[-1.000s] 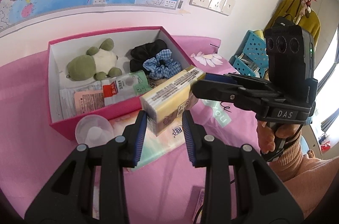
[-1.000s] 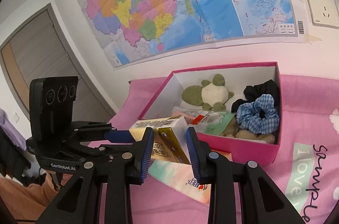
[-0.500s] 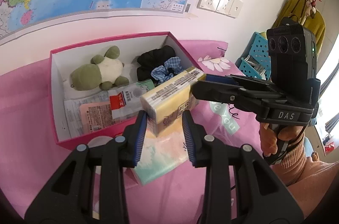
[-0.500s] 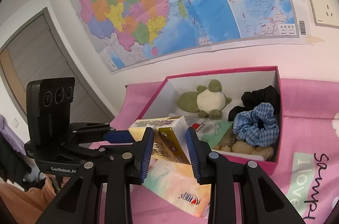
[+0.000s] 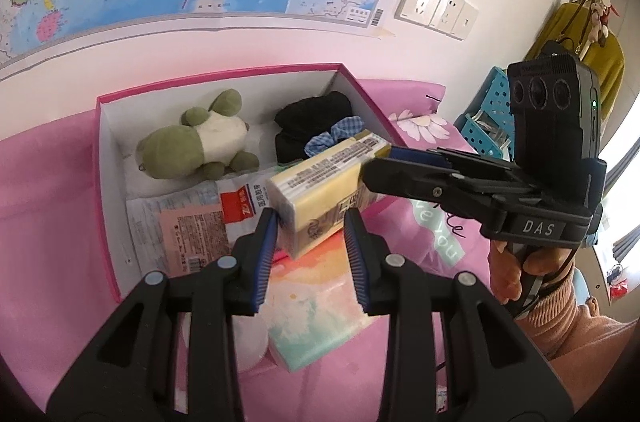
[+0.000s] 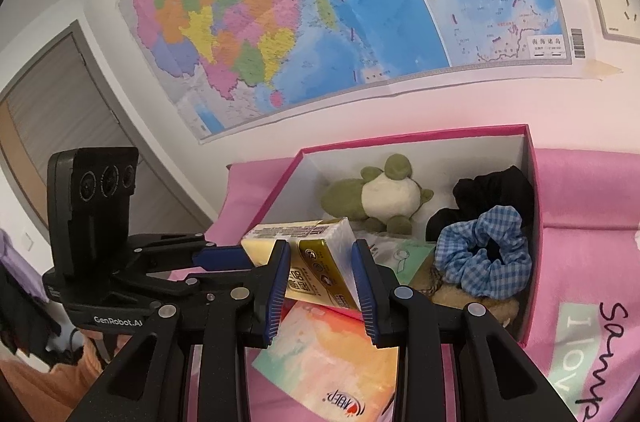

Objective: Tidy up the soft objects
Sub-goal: 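Lift the yellow tissue pack and carry it over the pink box, then lower the yellow pack into the pink box and open the right gripper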

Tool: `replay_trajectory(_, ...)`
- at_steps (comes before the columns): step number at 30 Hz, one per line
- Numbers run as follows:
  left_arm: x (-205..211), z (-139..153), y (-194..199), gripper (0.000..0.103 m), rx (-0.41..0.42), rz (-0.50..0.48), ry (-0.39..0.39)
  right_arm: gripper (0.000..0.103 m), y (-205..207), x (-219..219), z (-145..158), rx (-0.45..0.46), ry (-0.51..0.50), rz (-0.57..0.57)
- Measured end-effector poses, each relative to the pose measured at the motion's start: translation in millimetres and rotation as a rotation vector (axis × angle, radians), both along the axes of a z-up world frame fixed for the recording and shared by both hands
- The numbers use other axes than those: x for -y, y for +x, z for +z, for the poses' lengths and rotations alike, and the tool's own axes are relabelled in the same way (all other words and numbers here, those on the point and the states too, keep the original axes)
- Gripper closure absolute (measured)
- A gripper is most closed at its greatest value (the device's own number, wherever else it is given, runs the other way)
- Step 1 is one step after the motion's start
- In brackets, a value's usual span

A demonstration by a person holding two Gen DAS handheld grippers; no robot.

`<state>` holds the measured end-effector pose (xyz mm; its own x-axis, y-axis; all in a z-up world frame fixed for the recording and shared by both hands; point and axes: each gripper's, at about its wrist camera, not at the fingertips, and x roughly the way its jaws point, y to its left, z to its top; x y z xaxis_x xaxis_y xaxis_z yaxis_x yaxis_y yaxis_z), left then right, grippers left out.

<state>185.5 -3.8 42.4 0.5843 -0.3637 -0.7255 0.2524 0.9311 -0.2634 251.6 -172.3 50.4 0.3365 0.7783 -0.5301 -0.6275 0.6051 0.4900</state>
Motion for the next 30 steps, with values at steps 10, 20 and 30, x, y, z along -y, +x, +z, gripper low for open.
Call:
replay_trajectory(10,-2,-6,17,0.067,-0.026,0.021,0.011,0.071,17,-5,-9,-0.030,-0.004,-0.012)
replay_trajectory(20,-3,-15,31,0.067,-0.068,0.042,0.023,0.071,32,-10,-20,-0.067,-0.015,-0.032)
replay_trajectory(30,-6,-24,49,0.067,-0.098,0.077,0.030,0.068,47,-20,-31,-0.070,-0.072,-0.095)
